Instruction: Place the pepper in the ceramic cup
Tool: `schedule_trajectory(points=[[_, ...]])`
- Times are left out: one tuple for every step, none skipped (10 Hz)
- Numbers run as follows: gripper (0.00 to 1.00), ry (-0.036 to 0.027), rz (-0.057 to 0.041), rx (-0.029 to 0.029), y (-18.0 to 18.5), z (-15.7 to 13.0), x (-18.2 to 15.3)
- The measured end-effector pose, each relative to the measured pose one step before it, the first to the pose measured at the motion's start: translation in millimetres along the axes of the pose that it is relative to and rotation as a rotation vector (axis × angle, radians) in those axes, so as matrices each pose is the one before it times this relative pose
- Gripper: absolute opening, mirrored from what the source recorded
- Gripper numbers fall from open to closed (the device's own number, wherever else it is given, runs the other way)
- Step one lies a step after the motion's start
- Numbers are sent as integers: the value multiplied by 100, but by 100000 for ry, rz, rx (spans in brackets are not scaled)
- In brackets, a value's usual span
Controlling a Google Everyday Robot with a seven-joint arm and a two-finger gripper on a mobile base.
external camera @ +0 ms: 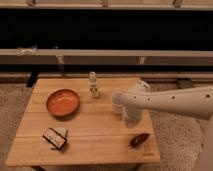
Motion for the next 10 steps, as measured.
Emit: schedule_trajectory(points=[[62, -1519, 4389, -562, 1472, 467, -604], [62, -966, 2763, -165, 967, 306, -327], [62, -954, 2550, -83, 856, 341, -284], [62, -1215, 3085, 135, 998, 578, -426], [62, -224, 1679, 715, 401, 370, -154], [62, -469, 1963, 329, 730, 492, -214], [62, -805, 2538, 404, 922, 690, -188], [62, -1048, 1033, 360, 94, 566, -46], [62, -743, 1066, 790, -16, 507, 118], [62, -881, 1207, 207, 417, 454, 49]])
